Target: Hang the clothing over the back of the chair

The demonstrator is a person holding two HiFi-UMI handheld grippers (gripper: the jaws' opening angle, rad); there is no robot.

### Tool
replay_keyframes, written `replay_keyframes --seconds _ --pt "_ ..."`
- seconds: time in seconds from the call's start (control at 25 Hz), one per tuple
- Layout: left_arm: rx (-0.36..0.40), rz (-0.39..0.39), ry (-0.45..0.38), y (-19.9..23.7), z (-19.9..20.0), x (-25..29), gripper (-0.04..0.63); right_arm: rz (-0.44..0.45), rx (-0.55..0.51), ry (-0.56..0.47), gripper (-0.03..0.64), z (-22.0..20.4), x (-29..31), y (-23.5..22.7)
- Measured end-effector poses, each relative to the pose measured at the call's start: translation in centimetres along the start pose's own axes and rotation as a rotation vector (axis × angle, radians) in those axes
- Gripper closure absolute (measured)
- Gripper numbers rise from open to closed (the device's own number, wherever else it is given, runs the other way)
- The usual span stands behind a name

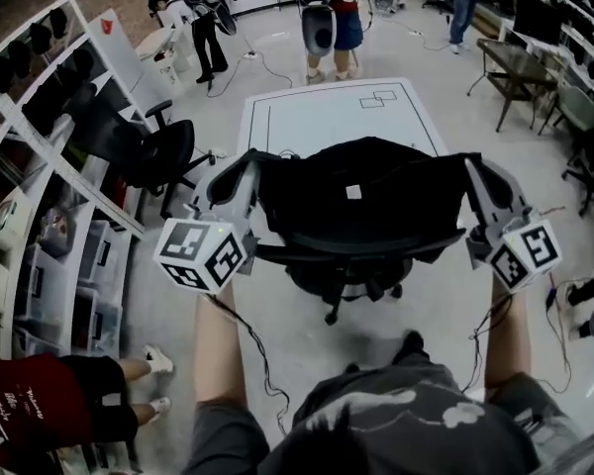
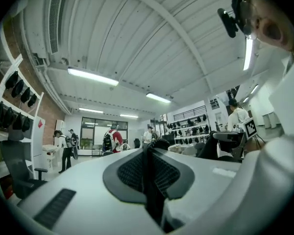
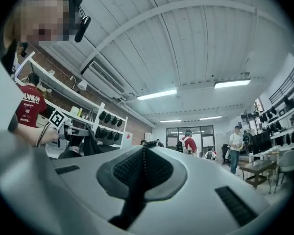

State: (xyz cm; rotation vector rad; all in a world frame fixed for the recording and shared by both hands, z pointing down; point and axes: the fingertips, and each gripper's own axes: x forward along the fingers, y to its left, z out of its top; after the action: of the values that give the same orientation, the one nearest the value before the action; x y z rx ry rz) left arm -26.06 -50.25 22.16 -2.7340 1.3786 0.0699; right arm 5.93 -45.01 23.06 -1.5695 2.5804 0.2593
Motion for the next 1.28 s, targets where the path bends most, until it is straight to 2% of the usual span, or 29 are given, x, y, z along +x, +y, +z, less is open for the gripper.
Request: replay_keyframes --seconds 0.16,0.36,0.68,0.88,1.0,1.28 --pt "-0.002 0.002 -0.078 -1.3 1.7 -2.8 0.584 0.0 -0.03 -0.044 0.621 2.1 -2.7 2.0" --pt "-0.037 0.071 -0.127 -1.4 2.4 -6.8 0.584 0.024 -0.033 -0.082 0.621 3.2 -5.4 3.5" --pt "-0.081 0.175 -0.124 -5.1 1.2 -11.3 0.584 0.105 -0.002 -0.064 0.621 2.9 -9.3 5.7" --pt "-0.079 0.237 -0.2 -7.0 3.5 -15.7 0.584 0.165 -0.016 -0.112 0.621 4.9 -12.3 7.2" --pt "-0.07 0.274 -0.219 -8.6 3.8 -18.6 0.584 0.189 -0.022 -0.12 0.621 5.0 -14.5 8.1" --pt "-0.142 0.334 -0.212 -11.3 2.3 -23.7 0.584 0.21 0.027 -0.098 0.621 4.6 -18.4 10.1"
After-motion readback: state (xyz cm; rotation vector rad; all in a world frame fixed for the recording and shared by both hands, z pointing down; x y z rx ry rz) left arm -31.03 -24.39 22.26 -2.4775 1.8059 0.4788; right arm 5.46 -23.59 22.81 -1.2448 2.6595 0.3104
